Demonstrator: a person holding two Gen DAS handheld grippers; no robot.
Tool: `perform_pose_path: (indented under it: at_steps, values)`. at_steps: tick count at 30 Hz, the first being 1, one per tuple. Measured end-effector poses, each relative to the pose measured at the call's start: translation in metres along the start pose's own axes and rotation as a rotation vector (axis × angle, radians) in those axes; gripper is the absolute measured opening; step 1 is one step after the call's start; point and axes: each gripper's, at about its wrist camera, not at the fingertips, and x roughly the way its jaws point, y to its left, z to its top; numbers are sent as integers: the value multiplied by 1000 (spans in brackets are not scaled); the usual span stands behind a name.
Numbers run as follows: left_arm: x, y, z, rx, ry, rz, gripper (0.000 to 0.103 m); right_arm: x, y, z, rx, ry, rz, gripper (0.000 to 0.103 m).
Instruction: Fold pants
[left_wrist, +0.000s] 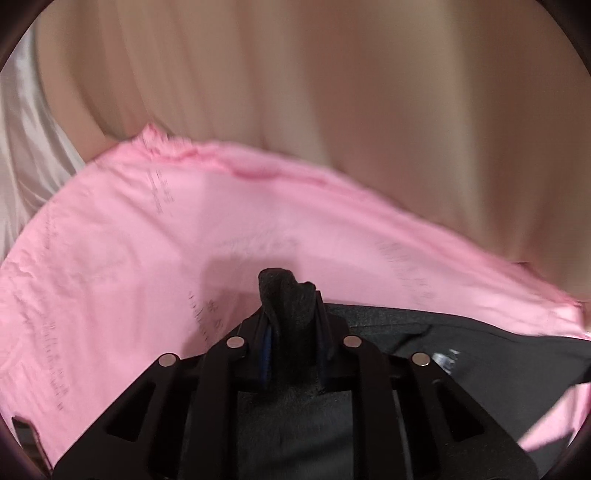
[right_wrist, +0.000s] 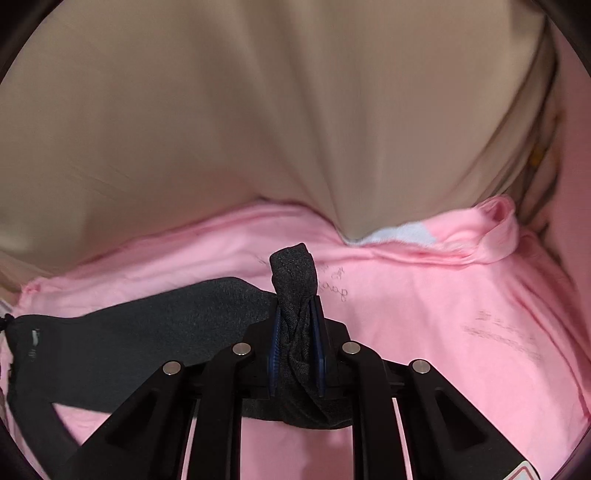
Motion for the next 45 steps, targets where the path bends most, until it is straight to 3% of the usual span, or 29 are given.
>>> perform_pose_path:
  at_steps: [5, 10, 11, 14, 15, 17, 18, 22, 26, 28, 30, 32, 34, 37, 39, 45]
  values:
    - [-96, 5, -36, 16, -78, -48, 17, -100, -16, -44, -13, -82, 23, 13]
    - [-139, 16, -102, 2, -23, -37, 18, -152, -48, -122, 20, -56, 11, 14]
    - [-142, 20, -116, -8, -14, -37, 22, -152, -53, -138, 24, -28, 2, 16]
    - [-142, 35, -149, -31, -17, -34, 48, -137, -59, -176, 18, 58, -66, 24]
    - [-145, 41, -157, -59, -30, -21, 65, -134, -58, -186, 13, 67, -92, 30]
    - [-155, 52, -168, -139, -56, -41, 85, -143, -65, -201, 39, 62, -118, 38]
    - [-163, 59, -173, -197, -68, -84, 91, -153, -68, -205, 65, 41, -126, 48]
    - [-169, 73, -182, -344, -46, -127, 96, -193, -76, -214, 194, -92, -90, 62]
    - [-134, 69, -191, -411, 76, -151, 95, -203, -51, -228, 228, -91, -24, 67]
    - [-118, 63, -192, -408, 105, -113, 88, -202, -37, -240, 241, -55, 2, 68]
    - [-109, 55, -190, -365, 132, -28, 33, -195, -30, -248, 250, -37, 20, 68]
    - [-111, 56, -185, -356, 130, 33, 5, -189, -28, -255, 270, -20, 29, 68]
    - [-116, 64, -177, -376, 114, 18, 3, -192, -31, -259, 314, -14, 26, 68]
    - [-118, 66, -174, -345, 104, 94, 3, -203, -31, -254, 386, -48, 59, 69]
    - [-113, 67, -178, -342, 119, 101, 3, -205, -23, -241, 372, -62, 55, 76]
    - [-109, 64, -178, -315, 115, 141, 4, -160, -1, -204, 320, 16, 9, 79]
